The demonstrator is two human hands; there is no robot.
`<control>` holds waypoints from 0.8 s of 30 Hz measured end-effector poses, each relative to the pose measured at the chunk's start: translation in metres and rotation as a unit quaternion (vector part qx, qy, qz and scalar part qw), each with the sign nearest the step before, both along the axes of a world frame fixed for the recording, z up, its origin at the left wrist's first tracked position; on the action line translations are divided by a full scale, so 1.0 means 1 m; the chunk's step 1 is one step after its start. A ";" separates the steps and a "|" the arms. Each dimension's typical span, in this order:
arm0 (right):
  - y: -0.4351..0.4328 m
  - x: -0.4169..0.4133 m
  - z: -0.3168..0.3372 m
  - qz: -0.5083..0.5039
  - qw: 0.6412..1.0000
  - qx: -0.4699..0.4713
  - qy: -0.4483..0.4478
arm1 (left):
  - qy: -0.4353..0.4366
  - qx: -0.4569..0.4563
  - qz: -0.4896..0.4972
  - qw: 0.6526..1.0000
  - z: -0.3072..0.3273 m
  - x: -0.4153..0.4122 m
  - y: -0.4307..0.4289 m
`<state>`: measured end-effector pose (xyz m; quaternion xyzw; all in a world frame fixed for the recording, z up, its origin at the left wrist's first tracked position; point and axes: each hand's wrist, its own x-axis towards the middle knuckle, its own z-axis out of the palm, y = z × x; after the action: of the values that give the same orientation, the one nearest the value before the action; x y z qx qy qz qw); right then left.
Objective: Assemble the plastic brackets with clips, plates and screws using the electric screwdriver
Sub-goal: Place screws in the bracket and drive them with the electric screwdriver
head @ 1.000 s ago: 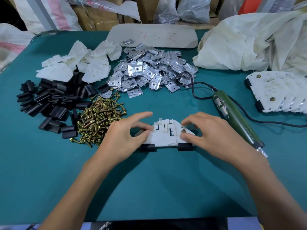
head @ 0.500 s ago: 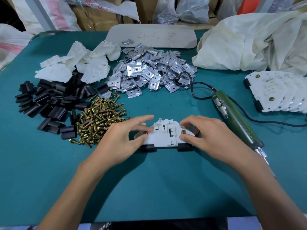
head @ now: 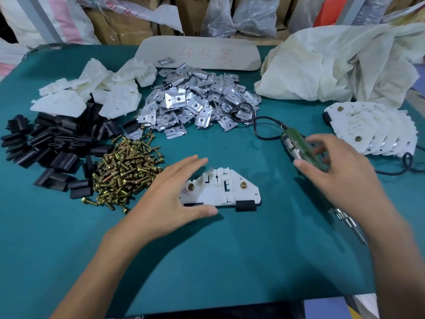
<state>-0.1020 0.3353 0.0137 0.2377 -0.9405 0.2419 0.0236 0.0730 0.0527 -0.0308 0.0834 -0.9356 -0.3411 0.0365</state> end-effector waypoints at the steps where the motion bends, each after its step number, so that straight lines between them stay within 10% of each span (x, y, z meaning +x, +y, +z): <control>1: 0.007 -0.005 0.000 -0.029 0.998 0.056 -0.027 | -0.011 -0.014 -0.016 1.000 -0.001 -0.004 0.003; 5: 0.015 -0.015 -0.011 -0.072 0.976 0.158 -0.131 | 0.003 -0.017 -0.014 1.000 -0.007 -0.017 0.014; 10: 0.018 -0.024 -0.016 -0.112 0.955 -0.066 -0.266 | 0.000 0.000 -0.013 1.000 -0.015 -0.026 0.025; 17: -0.004 0.004 0.007 -0.040 0.641 -0.609 -0.464 | -0.003 -0.035 -0.008 0.999 -0.013 -0.037 0.031; 24: -0.060 0.011 0.045 0.002 0.710 -0.637 -0.300 | 0.011 -0.037 -0.005 0.999 -0.018 -0.036 0.033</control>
<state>-0.0915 0.2750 0.0584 0.0834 -0.5203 0.8421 -0.1150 0.0372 0.0859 -0.0485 0.0735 -0.9476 -0.3071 0.0484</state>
